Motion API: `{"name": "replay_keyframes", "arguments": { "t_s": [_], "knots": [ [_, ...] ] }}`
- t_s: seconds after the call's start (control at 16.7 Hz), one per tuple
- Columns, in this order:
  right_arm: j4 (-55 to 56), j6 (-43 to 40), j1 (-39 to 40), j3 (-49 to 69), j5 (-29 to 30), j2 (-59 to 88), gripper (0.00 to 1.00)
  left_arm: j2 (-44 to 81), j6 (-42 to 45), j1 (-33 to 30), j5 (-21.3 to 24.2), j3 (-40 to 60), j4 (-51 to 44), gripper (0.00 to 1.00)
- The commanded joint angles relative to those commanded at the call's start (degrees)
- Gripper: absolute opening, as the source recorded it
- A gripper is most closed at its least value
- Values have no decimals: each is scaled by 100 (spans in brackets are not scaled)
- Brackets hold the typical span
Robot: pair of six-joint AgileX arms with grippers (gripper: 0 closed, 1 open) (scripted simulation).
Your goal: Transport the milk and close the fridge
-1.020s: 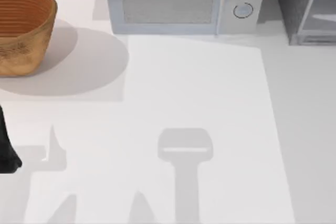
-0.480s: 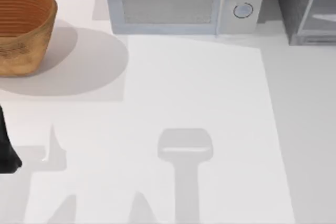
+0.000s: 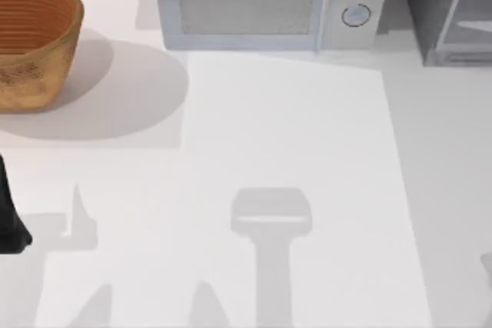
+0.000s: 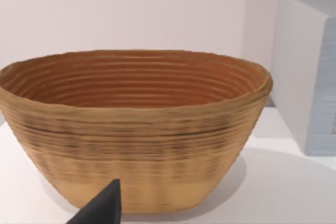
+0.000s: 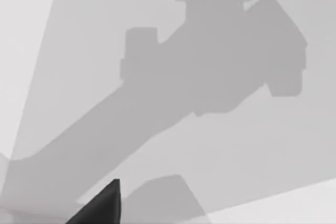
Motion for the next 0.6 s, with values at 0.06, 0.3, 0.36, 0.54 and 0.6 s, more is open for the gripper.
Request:
{"name": "replay_keyframes", "arguments": {
  "t_s": [0.06, 0.3, 0.36, 0.54, 0.6],
  "knots": [
    [-16, -657, -564, 199, -282, 662, 100, 0, 0, 0, 0, 0, 0, 100],
    [30, -3182, -2739, 890, -1364, 3241, 100, 0, 0, 0, 0, 0, 0, 100],
    [67, -3747, -3237, 1032, -1611, 3822, 100, 0, 0, 0, 0, 0, 0, 100],
    [225, -5165, -4518, 1376, -2249, 5285, 100, 0, 0, 0, 0, 0, 0, 100],
    [287, -5528, -4857, 1462, -2420, 5660, 100, 0, 0, 0, 0, 0, 0, 100]
  ]
}}
